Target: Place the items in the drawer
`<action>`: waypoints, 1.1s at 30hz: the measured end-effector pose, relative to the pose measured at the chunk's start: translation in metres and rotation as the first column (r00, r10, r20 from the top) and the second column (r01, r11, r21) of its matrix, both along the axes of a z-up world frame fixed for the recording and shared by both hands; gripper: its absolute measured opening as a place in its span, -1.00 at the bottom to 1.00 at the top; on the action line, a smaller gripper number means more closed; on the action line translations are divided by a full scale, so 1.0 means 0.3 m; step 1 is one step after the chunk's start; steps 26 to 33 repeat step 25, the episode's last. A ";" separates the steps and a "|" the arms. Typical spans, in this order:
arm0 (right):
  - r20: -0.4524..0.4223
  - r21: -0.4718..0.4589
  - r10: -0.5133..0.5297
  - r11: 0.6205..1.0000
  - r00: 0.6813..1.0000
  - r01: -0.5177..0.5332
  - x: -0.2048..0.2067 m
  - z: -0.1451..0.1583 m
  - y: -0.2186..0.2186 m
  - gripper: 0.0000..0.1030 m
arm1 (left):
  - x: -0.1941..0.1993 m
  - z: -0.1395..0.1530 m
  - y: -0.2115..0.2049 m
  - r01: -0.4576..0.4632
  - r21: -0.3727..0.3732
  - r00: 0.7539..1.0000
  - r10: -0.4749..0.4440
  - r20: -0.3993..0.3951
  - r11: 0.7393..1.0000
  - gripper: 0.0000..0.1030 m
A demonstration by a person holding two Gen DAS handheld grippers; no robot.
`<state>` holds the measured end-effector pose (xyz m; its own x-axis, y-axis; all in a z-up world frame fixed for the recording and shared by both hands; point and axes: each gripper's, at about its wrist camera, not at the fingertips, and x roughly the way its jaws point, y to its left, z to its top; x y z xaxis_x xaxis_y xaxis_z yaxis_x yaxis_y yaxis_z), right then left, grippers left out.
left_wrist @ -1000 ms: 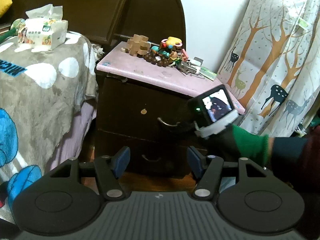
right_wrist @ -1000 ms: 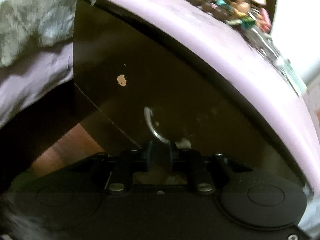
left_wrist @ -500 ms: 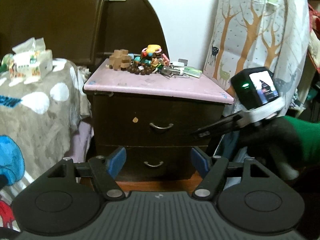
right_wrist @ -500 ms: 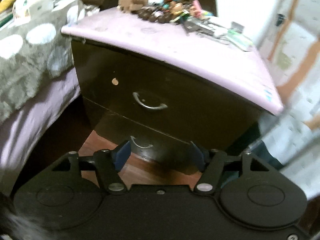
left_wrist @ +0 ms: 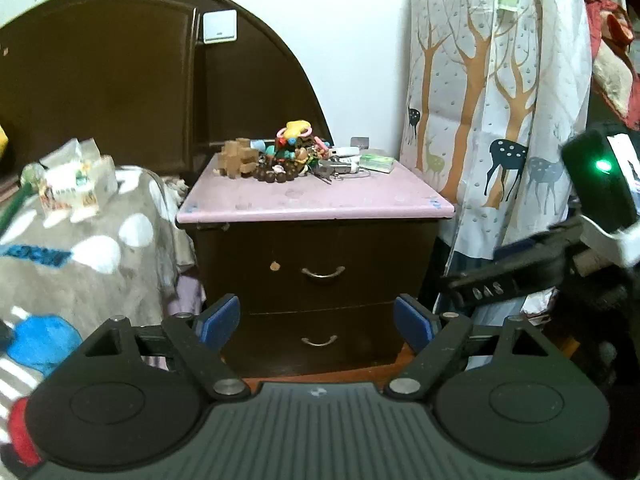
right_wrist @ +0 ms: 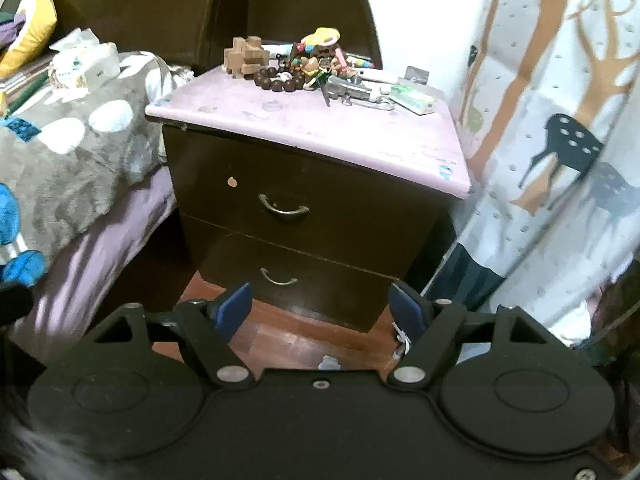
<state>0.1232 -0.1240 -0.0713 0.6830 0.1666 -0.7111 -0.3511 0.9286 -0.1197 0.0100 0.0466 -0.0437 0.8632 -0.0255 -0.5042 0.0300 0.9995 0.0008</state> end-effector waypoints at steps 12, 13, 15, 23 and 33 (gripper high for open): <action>-0.074 0.046 -0.074 0.996 0.994 0.078 -0.198 0.073 -0.054 0.52 | -0.047 0.091 -0.049 -0.040 0.028 0.999 0.041 -0.028 0.999 0.67; -0.076 0.045 -0.078 0.996 0.994 0.082 -0.211 0.079 -0.056 0.52 | -0.051 0.098 -0.053 -0.043 0.030 0.999 0.044 -0.030 0.999 0.68; -0.070 0.041 -0.082 0.995 0.994 0.085 -0.241 0.091 -0.058 0.53 | -0.058 0.113 -0.060 -0.049 0.034 0.998 0.050 -0.035 0.998 0.68; -0.046 0.041 -0.087 0.995 0.995 0.089 -0.306 0.108 -0.070 0.55 | -0.096 0.136 -0.075 -0.029 0.008 0.999 0.029 -0.017 1.000 0.68; -0.039 0.046 -0.090 0.995 0.995 0.091 -0.314 0.120 -0.076 0.56 | -0.102 0.143 -0.083 -0.015 0.004 1.000 0.015 -0.012 1.000 0.68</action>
